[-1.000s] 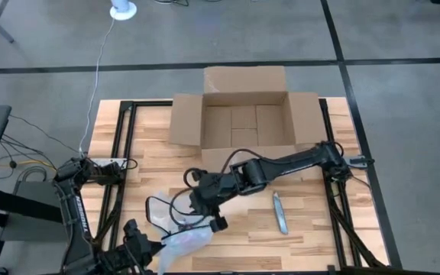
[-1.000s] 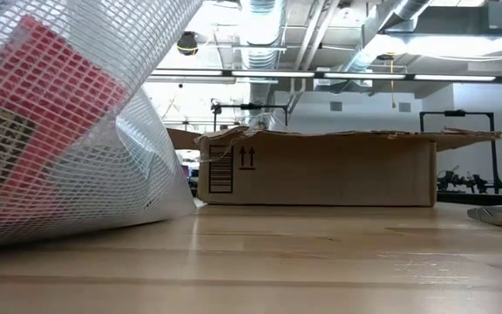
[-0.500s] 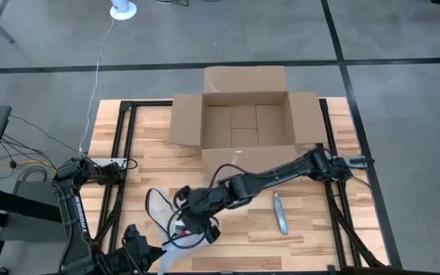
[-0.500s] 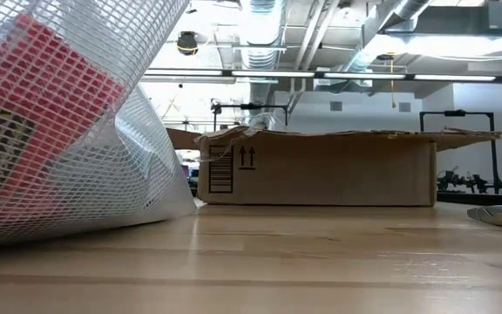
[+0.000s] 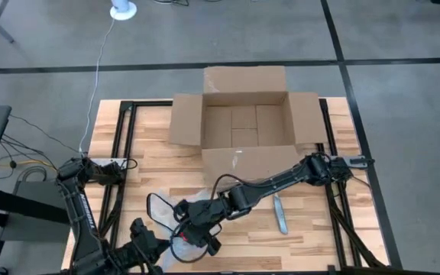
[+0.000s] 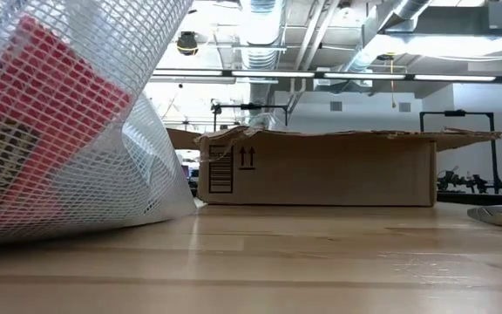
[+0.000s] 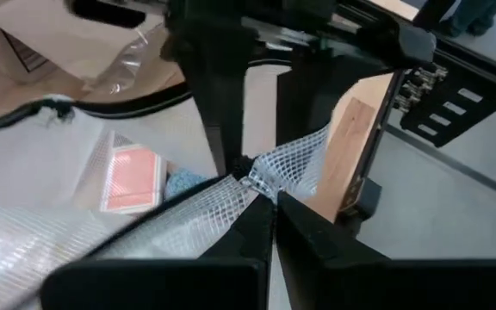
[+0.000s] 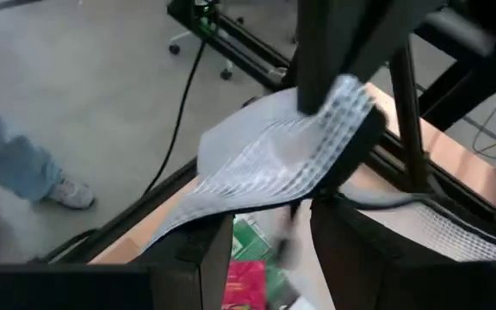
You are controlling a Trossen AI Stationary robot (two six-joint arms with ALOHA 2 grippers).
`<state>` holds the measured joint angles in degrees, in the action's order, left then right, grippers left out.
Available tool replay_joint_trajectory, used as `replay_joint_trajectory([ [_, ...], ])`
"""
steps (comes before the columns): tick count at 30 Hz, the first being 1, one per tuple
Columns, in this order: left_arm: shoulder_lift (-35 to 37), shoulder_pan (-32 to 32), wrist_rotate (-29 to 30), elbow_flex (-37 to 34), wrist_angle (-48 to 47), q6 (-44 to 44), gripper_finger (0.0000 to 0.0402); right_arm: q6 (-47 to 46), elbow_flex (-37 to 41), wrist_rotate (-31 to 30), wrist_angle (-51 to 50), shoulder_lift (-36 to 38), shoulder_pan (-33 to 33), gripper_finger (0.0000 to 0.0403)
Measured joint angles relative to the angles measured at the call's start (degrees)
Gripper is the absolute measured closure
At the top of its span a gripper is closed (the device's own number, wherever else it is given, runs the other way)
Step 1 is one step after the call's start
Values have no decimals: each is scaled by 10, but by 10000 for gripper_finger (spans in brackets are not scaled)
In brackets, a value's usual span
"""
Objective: Unpack boxes
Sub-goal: Close the transparent zip bag
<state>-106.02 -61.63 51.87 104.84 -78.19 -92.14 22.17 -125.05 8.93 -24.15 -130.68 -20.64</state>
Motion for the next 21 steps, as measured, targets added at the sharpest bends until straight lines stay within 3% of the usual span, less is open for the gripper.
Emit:
replay_joint_trajectory([
  [17,0,6,-3,0,52,40,401,-27,-1,-7,18,-19,21,264],
  [21,0,6,-3,0,52,42,401,-22,-1,-5,9,-19,21,289],
])
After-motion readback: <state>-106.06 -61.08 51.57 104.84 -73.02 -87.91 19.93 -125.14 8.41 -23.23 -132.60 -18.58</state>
